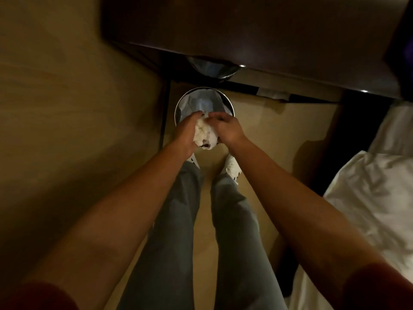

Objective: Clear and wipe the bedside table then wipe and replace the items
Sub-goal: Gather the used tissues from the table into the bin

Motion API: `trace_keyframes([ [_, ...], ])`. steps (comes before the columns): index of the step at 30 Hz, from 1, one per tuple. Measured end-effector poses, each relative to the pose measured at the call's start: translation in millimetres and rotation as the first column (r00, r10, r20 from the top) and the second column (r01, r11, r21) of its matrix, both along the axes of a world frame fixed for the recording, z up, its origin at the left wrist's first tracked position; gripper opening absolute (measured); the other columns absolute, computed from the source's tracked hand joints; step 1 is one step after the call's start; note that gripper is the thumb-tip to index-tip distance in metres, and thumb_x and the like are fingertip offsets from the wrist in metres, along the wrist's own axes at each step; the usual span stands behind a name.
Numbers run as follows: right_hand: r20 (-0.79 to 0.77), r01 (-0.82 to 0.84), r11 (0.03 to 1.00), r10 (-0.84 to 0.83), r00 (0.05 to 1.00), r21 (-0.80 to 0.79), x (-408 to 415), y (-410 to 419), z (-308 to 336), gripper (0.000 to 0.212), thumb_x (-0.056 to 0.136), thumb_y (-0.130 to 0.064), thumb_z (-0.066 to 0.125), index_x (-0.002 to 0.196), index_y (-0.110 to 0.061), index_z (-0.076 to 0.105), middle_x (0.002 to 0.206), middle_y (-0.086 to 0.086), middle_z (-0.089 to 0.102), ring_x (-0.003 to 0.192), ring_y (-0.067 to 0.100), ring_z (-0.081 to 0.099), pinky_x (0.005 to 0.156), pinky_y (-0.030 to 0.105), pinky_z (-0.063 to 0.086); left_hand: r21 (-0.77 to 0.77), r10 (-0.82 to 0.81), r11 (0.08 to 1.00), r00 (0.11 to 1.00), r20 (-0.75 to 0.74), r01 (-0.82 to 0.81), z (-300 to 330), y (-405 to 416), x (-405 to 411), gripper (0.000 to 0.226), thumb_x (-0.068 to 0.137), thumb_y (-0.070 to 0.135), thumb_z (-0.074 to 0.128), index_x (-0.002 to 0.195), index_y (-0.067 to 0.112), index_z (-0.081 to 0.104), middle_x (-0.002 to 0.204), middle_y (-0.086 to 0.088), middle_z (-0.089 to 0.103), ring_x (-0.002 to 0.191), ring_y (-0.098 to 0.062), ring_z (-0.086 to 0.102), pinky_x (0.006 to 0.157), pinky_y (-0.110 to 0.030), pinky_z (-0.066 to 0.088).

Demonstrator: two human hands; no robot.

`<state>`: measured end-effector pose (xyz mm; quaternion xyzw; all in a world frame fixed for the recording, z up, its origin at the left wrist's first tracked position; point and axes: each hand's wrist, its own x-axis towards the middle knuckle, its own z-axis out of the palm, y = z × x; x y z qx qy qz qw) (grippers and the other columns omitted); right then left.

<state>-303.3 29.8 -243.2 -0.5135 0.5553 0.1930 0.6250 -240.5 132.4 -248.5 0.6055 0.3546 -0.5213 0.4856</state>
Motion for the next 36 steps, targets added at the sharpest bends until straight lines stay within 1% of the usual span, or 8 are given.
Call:
trace_keyframes([
  [2, -0.032, 0.063, 0.998, -0.064, 0.997, -0.019, 2.9, 1.8, -29.8, 0.013, 0.090, -0.015, 0.071, 0.100, -0.022, 0.077, 0.115, 0.008, 0.076, 0.111, 0.028, 0.070, 0.101, 0.047, 0.056, 0.003, -0.014, 1.000, 1.000, -0.014, 0.015, -26.6, 3.0, 4.3, 0.022, 0.093, 0.041, 0.068, 0.101, 0.020, 0.071, 0.080, 0.000, 0.079, 0.080, -0.020, 0.074, 0.074, -0.036, 0.060],
  [5, -0.027, 0.092, 0.995, -0.092, 0.995, -0.029, 5.1, 6.2, -65.3, 0.018, 0.091, -0.006, 0.070, 0.107, -0.007, 0.078, 0.117, 0.013, 0.075, 0.116, 0.029, 0.068, 0.107, 0.042, 0.052, 0.024, -0.058, 0.998, 0.998, -0.021, 0.059, -59.7, 5.4, 10.8, 0.034, 0.094, 0.045, 0.067, 0.115, 0.018, 0.069, 0.101, -0.007, 0.076, 0.092, -0.025, 0.073, 0.086, -0.046, 0.060],
  [9, -0.056, 0.110, 0.994, -0.110, 0.992, -0.004, 6.1, 9.3, -97.2, 0.020, 0.091, -0.011, 0.074, 0.111, -0.007, 0.076, 0.121, 0.016, 0.073, 0.118, 0.031, 0.067, 0.108, 0.042, 0.051, 0.050, -0.093, 0.994, 0.995, -0.037, 0.095, -89.1, 3.6, 14.6, 0.047, 0.093, 0.051, 0.066, 0.130, 0.020, 0.063, 0.115, -0.007, 0.066, 0.102, -0.027, 0.067, 0.076, -0.046, 0.062],
  [13, -0.136, 0.123, 0.992, -0.121, 0.983, 0.002, 6.5, 8.1, -121.9, 0.013, 0.090, -0.021, 0.076, 0.083, -0.022, 0.066, 0.110, 0.016, 0.075, 0.103, 0.035, 0.071, 0.094, 0.049, 0.059, 0.041, -0.078, 0.996, 0.996, -0.054, 0.080, -109.7, 6.4, 11.1, 0.027, 0.096, 0.041, 0.064, 0.120, 0.028, 0.061, 0.127, -0.007, 0.061, 0.113, -0.030, 0.062, 0.052, -0.035, 0.060],
  [21, -0.198, 0.107, 0.994, -0.104, 0.975, 0.005, 9.2, 11.3, -135.7, 0.009, 0.096, -0.023, 0.064, 0.090, -0.017, 0.068, 0.106, 0.016, 0.072, 0.092, 0.035, 0.072, 0.086, 0.053, 0.062, -0.031, -0.084, 0.996, 0.986, -0.147, 0.081, -117.0, 19.7, 12.6, 0.035, 0.102, 0.041, 0.054, 0.129, 0.020, 0.060, 0.133, -0.013, 0.066, 0.109, -0.034, 0.069, 0.068, -0.044, 0.063],
  [27, -0.241, -0.082, 0.996, 0.069, 0.968, -0.045, 1.9, 3.9, -123.8, 0.031, 0.099, -0.024, 0.055, 0.123, -0.009, 0.066, 0.102, 0.012, 0.070, 0.065, 0.022, 0.067, 0.054, 0.018, 0.056, 0.011, -0.100, 0.995, 0.988, -0.119, 0.102, -107.7, 24.2, 18.3, 0.028, 0.101, 0.043, 0.057, 0.118, 0.022, 0.061, 0.109, -0.008, 0.071, 0.088, -0.028, 0.076, 0.062, -0.040, 0.063],
  [31, -0.231, -0.123, 0.991, 0.106, 0.967, -0.057, 2.5, 2.4, -114.7, 0.035, 0.099, -0.028, 0.054, 0.127, -0.011, 0.066, 0.110, 0.013, 0.070, 0.087, 0.030, 0.067, 0.081, 0.036, 0.058, 0.032, -0.124, 0.991, 0.988, -0.092, 0.127, -97.5, 20.5, 21.4, 0.021, 0.099, 0.041, 0.060, 0.108, 0.022, 0.063, 0.100, -0.005, 0.071, 0.086, -0.027, 0.075, 0.061, -0.039, 0.064],
  [36, -0.210, -0.071, 0.996, 0.059, 0.976, -0.051, 7.9, 0.6, -101.1, 0.036, 0.098, -0.028, 0.054, 0.129, -0.013, 0.064, 0.123, 0.019, 0.070, 0.107, 0.040, 0.069, 0.099, 0.050, 0.056, 0.045, -0.164, 0.985, 0.984, -0.069, 0.167, -83.7, 17.5, 21.4, 0.039, 0.102, 0.038, 0.054, 0.134, 0.015, 0.058, 0.123, -0.008, 0.067, 0.091, -0.024, 0.070, 0.057, -0.036, 0.063],
])
